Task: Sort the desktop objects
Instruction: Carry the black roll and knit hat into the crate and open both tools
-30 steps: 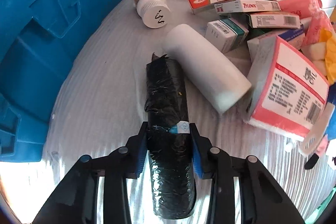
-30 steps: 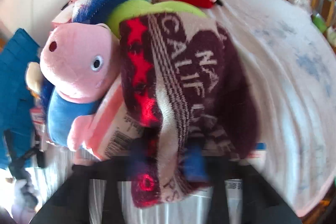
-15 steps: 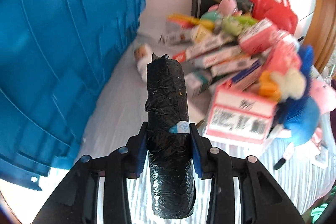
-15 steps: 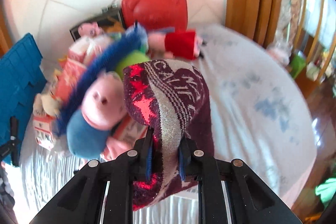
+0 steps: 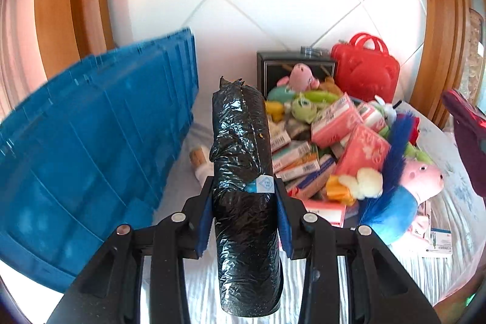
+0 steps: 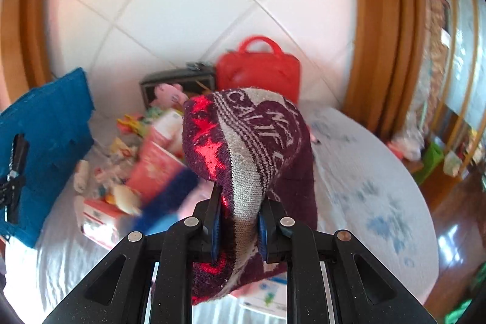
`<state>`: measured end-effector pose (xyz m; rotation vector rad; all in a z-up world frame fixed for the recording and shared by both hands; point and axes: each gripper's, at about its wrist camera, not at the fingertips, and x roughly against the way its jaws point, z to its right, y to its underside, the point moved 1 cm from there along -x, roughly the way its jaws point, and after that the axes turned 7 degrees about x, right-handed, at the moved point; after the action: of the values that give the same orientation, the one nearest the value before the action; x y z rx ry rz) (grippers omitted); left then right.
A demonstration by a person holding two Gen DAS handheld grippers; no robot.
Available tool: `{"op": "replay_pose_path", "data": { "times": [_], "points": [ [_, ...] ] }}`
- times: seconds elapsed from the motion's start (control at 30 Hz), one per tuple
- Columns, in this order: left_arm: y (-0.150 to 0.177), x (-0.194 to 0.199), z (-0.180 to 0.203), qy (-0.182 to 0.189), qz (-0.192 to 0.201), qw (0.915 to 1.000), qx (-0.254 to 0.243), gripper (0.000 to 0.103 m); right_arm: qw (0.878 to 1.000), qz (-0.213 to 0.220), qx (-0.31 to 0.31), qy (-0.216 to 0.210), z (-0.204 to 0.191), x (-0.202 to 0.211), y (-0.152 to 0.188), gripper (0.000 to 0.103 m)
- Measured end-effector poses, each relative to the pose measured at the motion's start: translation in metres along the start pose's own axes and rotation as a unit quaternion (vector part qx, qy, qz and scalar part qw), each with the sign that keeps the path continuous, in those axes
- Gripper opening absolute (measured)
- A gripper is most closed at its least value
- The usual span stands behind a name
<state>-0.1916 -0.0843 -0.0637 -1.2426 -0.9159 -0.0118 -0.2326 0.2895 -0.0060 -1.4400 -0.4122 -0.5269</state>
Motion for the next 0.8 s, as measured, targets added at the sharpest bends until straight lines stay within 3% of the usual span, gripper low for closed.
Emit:
{"op": "replay_pose_path", "data": {
  "times": [0.27,0.5,0.67,0.8],
  "points": [
    [-0.036,0.044,-0.029,-0.009,0.067,0.9977,-0.007,0.036,0.994,0.074,0.053,-0.062,-0.093,0.020,-0.057,0.018],
    [-0.077,0.083,-0.089,-0.035,0.134,0.9904,0.004,0.036,0.976,0.141,0.107,-0.130,-0.204,0.038,-0.114,0.018],
    [-0.102,0.088,-0.148,-0.071,0.147,0.9864,0.020,0.036,0.954,0.183,0.160,-0.175,-0.302,0.051,-0.156,0.018],
    [-0.119,0.074,-0.206,-0.100,0.126,0.9862,0.037,0.036,0.942,0.194,0.182,-0.206,-0.371,0.051,-0.183,0.018]
  ]
}}
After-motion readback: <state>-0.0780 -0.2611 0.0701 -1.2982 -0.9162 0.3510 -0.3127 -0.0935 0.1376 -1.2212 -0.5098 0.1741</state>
